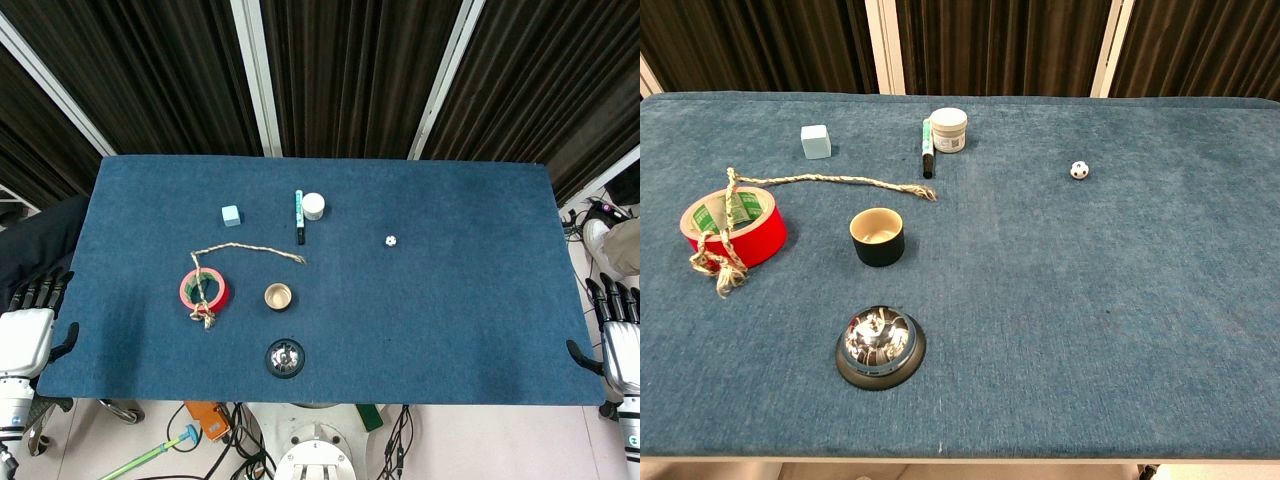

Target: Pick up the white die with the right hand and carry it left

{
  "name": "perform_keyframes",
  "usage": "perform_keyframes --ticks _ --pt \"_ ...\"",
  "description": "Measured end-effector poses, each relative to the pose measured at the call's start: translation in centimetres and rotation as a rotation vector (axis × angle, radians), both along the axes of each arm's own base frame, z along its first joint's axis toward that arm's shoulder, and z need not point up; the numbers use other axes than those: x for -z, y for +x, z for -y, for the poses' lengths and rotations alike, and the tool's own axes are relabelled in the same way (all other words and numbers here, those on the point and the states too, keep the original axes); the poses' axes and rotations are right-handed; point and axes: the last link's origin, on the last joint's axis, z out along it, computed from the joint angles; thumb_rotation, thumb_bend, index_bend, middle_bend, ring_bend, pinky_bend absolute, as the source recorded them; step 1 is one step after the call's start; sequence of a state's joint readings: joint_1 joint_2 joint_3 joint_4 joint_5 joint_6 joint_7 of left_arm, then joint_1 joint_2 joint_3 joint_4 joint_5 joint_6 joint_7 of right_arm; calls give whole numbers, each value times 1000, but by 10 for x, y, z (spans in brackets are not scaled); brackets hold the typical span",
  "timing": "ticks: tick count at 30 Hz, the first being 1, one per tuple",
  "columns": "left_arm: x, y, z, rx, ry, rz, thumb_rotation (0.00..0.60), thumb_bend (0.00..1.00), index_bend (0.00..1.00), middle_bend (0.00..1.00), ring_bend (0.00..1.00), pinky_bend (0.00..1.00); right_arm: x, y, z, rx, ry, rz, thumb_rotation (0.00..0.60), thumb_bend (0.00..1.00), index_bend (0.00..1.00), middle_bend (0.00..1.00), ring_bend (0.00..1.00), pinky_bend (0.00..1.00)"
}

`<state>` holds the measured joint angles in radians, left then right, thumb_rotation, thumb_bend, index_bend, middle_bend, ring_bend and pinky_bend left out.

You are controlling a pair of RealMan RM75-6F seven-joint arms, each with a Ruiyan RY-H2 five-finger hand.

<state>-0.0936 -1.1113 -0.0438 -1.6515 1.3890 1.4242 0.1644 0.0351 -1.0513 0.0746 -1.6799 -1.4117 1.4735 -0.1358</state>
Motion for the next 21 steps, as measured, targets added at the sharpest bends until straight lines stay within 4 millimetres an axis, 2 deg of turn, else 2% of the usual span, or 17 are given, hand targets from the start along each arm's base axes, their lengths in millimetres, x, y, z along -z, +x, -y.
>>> perform_keyframes --ticks 13,18,21 --pt "-1 -1 0 -4 0 -2 600 417 31 0 12 95 -3 -9 4 20 -10 19 600 357 56 37 96 85" --pt "-1 0 3 -8 4 3 600 417 31 0 12 95 0 -14 9 23 14 48 600 357 88 37 96 86" --pt "-1 0 4 -10 3 2 600 417 31 0 12 95 2 -20 16 19 21 102 600 357 146 38 96 85"
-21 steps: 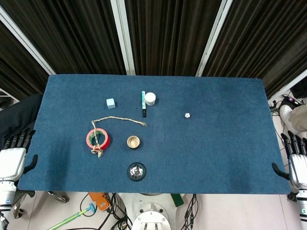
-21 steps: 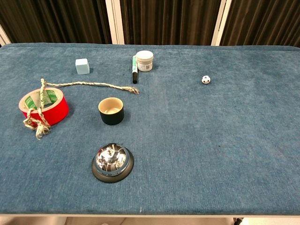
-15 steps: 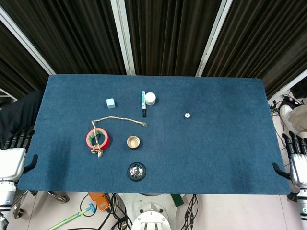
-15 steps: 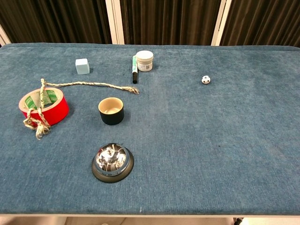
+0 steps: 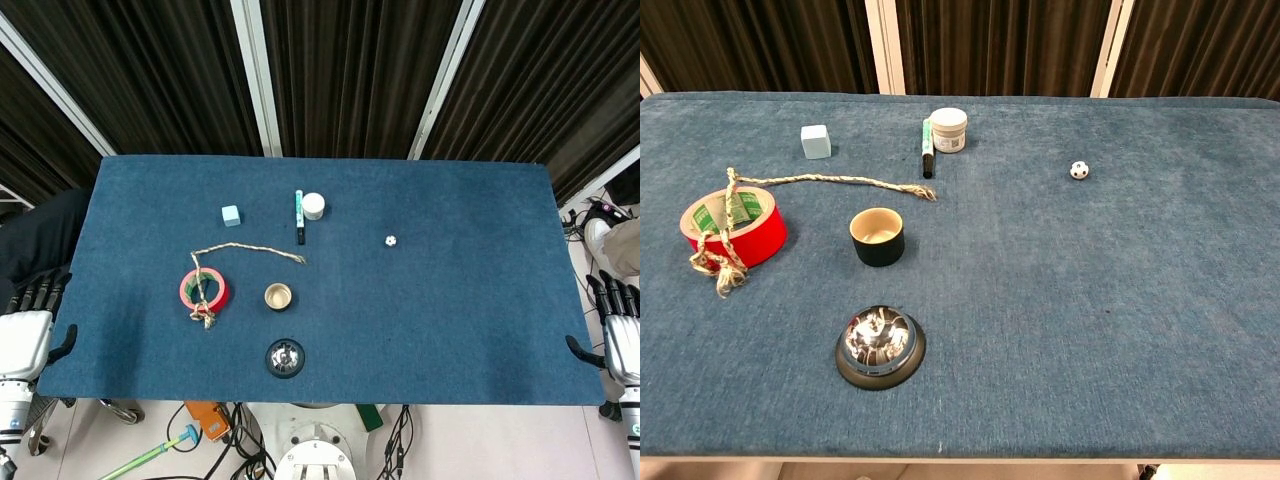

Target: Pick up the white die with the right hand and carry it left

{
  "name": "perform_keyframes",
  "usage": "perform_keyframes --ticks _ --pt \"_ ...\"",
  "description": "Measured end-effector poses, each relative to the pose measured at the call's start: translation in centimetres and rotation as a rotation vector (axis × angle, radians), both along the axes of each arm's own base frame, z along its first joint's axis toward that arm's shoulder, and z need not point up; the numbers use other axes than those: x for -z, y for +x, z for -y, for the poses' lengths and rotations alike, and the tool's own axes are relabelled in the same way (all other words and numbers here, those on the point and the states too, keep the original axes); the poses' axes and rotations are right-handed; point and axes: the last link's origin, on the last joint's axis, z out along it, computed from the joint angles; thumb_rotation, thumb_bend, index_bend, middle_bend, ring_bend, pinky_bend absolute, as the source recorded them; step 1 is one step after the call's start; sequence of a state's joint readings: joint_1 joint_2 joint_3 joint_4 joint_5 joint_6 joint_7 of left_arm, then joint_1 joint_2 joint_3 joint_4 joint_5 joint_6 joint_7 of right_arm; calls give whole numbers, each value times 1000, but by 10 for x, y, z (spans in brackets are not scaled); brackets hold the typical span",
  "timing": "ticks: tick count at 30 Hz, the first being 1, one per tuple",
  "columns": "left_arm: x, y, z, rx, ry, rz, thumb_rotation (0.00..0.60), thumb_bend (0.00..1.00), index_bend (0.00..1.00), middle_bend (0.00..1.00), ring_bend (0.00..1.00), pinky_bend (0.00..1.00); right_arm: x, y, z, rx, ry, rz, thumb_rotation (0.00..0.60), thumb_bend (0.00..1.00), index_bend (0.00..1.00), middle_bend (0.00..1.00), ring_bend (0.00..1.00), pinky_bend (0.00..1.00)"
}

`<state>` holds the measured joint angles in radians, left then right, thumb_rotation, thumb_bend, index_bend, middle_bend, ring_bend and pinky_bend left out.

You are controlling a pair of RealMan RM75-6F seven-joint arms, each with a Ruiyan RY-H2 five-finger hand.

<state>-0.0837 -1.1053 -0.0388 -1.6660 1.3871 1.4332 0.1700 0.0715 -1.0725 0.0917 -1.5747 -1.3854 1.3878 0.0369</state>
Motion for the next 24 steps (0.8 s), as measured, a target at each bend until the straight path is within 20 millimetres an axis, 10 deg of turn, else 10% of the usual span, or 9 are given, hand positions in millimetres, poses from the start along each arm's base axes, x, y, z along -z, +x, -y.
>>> perform_keyframes --ticks 10,24 --pt "1 1 3 1 -5 -17 600 417 31 0 12 95 27 -28 66 -25 90 128 600 357 270 39 96 81" --pt "-1 0 6 -6 -4 -30 600 417 31 0 12 95 110 31 186 -136 221 264 600 357 397 42 96 79"
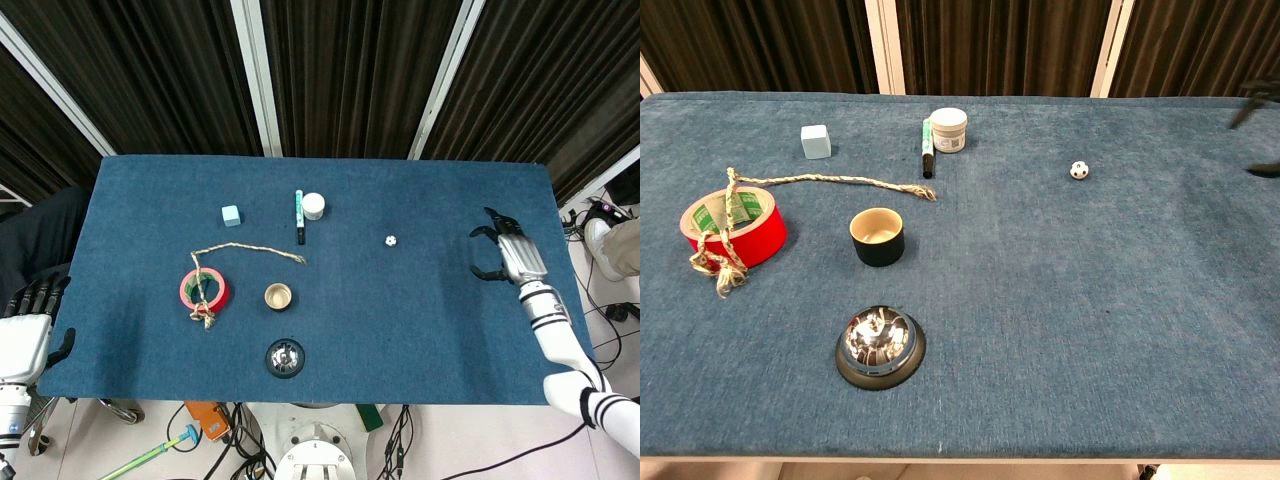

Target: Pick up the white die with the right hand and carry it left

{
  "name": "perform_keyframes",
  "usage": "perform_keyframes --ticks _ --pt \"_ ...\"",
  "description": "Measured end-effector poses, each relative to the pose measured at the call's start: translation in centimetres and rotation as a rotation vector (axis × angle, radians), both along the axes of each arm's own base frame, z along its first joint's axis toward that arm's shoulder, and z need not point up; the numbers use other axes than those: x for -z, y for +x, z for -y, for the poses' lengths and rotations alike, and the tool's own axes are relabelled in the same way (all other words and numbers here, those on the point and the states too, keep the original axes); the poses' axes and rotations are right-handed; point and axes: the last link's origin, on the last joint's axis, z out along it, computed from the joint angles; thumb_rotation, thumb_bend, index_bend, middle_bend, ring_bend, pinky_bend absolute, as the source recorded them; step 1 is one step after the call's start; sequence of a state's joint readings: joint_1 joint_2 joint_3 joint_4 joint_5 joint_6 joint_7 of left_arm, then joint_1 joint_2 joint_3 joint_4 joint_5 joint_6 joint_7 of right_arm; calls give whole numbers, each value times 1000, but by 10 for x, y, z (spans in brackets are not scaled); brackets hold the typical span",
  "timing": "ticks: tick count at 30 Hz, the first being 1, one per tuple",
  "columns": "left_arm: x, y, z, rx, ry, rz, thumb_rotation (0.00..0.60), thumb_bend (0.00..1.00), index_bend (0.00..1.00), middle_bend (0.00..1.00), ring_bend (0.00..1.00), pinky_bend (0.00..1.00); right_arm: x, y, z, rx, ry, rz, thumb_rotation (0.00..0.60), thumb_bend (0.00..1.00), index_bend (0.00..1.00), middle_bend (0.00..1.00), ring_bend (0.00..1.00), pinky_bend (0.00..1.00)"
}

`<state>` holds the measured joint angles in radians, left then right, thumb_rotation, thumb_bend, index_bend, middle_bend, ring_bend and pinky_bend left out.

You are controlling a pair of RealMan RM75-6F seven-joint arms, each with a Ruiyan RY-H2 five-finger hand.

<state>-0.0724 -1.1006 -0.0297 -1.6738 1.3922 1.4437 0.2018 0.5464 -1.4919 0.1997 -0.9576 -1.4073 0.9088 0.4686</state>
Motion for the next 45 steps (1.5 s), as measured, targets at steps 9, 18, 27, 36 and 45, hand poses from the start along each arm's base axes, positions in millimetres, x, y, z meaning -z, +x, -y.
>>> perform_keyframes --ticks 9,18,27,36,45 --pt "0 -1 -1 -7 -3 -2 600 417 36 0 12 95 38 16 28 56 9 221 600 357 439 41 96 75" --pt "-1 -3 -4 -9 0 0 600 417 38 0 12 95 73 40 60 87 69 297 600 357 478 41 96 74" --pt "-1 -4 -4 -11 2 5 600 417 37 0 12 95 96 62 70 34 136 214 600 360 511 41 96 73" --pt "-3 -4 -5 -18 5 14 600 417 37 0 12 95 105 68 75 47 156 183 600 360 525 41 96 73" --pt "-2 -4 -5 -17 1 10 600 417 37 0 12 95 113 77 80 50 172 186 600 360 534 41 96 73"
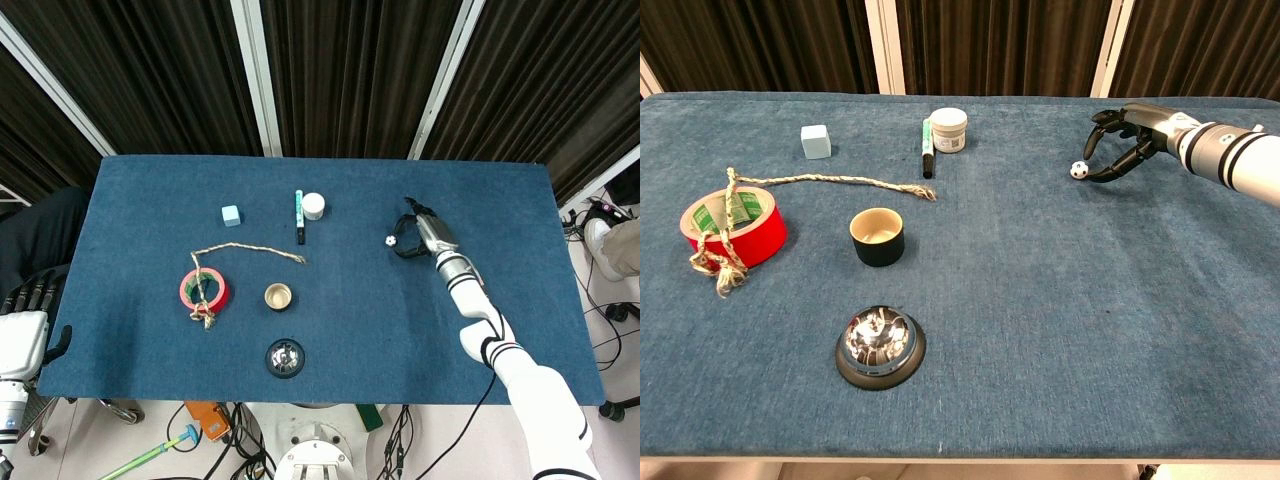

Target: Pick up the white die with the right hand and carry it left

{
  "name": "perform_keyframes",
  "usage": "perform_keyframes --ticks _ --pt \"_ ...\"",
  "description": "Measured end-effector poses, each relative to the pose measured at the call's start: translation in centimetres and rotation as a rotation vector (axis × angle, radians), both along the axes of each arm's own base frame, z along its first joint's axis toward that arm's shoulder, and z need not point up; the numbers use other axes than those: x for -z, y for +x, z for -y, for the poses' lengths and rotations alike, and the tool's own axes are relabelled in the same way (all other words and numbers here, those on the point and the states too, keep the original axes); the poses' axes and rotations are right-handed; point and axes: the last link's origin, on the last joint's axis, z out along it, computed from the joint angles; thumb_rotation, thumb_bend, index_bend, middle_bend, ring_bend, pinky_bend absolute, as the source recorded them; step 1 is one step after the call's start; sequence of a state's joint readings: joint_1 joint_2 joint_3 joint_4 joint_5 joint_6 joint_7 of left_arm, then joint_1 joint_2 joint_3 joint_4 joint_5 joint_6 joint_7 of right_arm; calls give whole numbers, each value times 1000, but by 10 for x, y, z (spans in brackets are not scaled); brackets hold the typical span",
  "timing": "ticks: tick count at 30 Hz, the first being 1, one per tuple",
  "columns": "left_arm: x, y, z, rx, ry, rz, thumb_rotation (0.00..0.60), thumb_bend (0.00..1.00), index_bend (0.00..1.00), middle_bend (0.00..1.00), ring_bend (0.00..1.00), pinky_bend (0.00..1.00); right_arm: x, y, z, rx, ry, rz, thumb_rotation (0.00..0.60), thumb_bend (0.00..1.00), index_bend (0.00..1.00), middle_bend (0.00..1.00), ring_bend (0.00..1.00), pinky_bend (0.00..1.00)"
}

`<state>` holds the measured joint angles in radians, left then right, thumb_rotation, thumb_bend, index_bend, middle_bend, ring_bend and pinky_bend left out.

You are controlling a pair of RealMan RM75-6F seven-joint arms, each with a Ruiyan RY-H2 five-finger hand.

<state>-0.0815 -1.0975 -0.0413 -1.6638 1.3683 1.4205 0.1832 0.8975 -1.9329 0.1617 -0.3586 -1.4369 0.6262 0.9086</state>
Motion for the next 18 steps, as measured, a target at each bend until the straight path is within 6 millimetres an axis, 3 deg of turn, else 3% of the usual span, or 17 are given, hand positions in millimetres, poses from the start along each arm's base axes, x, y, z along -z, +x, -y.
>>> perform_keyframes --ticks 18 --pt "-2 -2 0 -8 10 1 600 417 37 0 12 95 6 5 6 21 21 -19 600 365 552 41 96 73"
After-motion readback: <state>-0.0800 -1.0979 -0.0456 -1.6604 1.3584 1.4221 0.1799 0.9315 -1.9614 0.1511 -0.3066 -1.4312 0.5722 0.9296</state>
